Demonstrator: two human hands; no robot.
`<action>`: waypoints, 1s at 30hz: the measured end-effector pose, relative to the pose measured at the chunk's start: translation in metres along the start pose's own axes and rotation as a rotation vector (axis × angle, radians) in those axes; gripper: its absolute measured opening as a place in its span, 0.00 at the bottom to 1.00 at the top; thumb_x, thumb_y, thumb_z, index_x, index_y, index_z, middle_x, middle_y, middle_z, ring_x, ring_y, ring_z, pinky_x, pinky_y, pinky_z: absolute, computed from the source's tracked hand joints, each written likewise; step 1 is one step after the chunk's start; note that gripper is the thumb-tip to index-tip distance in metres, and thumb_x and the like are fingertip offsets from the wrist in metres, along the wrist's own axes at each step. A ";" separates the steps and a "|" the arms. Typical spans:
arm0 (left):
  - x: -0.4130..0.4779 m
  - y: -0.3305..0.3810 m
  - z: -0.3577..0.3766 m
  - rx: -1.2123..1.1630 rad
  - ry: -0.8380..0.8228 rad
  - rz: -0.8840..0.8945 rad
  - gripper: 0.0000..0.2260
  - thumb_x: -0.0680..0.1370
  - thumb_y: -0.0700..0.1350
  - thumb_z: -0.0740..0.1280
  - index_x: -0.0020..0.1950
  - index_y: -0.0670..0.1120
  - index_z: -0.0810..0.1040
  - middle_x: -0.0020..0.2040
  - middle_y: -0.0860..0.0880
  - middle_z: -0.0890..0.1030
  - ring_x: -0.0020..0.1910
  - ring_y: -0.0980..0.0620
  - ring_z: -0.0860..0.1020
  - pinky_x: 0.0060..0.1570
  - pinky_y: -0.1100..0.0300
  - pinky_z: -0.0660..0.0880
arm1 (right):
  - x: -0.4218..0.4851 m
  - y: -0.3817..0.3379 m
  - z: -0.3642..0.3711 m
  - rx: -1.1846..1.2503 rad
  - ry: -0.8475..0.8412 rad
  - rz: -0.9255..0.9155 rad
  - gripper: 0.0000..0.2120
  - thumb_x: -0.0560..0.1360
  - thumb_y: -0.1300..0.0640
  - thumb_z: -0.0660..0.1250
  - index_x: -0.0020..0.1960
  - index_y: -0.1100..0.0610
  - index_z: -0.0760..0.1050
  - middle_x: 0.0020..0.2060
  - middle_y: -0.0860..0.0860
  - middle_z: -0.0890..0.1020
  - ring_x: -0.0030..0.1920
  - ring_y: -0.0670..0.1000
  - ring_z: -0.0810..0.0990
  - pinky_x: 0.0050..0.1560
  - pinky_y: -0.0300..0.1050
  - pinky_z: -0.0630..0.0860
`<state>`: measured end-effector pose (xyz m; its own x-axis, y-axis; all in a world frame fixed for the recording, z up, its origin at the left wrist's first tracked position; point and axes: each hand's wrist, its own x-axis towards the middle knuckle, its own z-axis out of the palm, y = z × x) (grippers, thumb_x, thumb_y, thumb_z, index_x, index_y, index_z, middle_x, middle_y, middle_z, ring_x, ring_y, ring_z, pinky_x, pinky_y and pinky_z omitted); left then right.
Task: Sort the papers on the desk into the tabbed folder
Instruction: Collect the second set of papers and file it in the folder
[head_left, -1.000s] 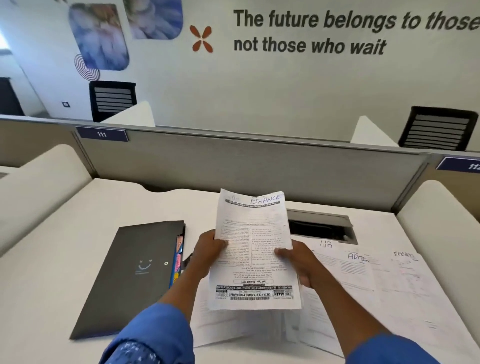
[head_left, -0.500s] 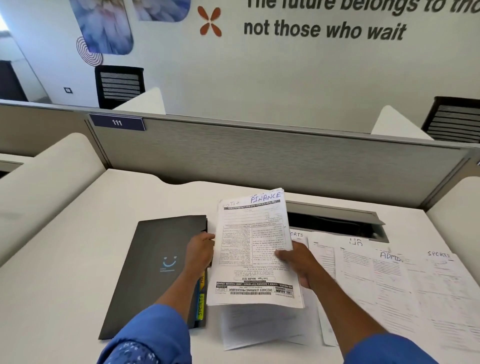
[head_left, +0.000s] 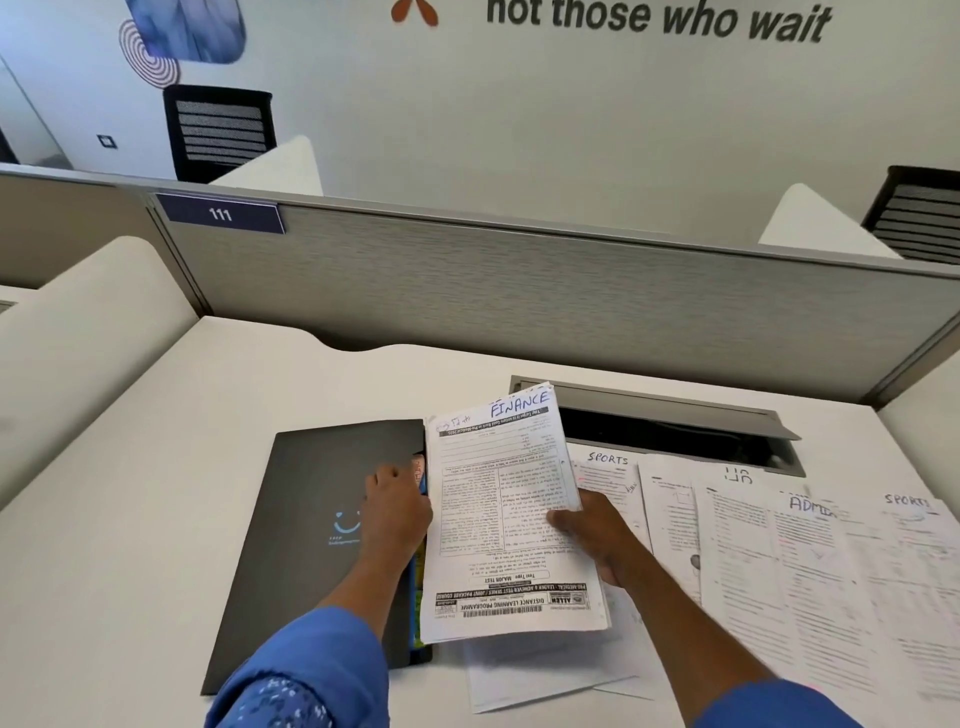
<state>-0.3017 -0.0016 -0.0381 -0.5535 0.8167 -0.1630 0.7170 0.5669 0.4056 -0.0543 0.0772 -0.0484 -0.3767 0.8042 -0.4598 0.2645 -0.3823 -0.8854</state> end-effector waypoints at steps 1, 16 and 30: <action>0.003 -0.001 0.002 0.022 -0.010 0.000 0.17 0.76 0.44 0.62 0.65 0.42 0.72 0.62 0.42 0.72 0.61 0.42 0.69 0.59 0.50 0.71 | 0.002 0.001 0.000 -0.008 0.002 -0.001 0.16 0.75 0.68 0.68 0.62 0.62 0.79 0.54 0.56 0.86 0.53 0.58 0.86 0.58 0.59 0.80; 0.025 -0.008 0.022 0.245 0.045 0.012 0.19 0.76 0.55 0.64 0.62 0.46 0.70 0.58 0.45 0.73 0.57 0.45 0.73 0.53 0.49 0.73 | 0.013 0.017 -0.009 0.020 -0.041 -0.046 0.15 0.75 0.66 0.69 0.62 0.63 0.79 0.55 0.57 0.85 0.55 0.58 0.85 0.60 0.61 0.79; 0.029 0.000 0.019 0.191 0.045 -0.010 0.13 0.77 0.45 0.59 0.60 0.44 0.72 0.58 0.44 0.74 0.55 0.41 0.75 0.51 0.47 0.74 | 0.017 0.017 -0.009 -0.011 -0.045 -0.027 0.15 0.76 0.65 0.69 0.63 0.61 0.78 0.55 0.55 0.85 0.54 0.57 0.85 0.59 0.62 0.79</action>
<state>-0.3098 0.0245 -0.0599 -0.5767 0.8075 -0.1240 0.7761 0.5889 0.2255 -0.0482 0.0884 -0.0705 -0.4230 0.7928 -0.4388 0.2631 -0.3559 -0.8967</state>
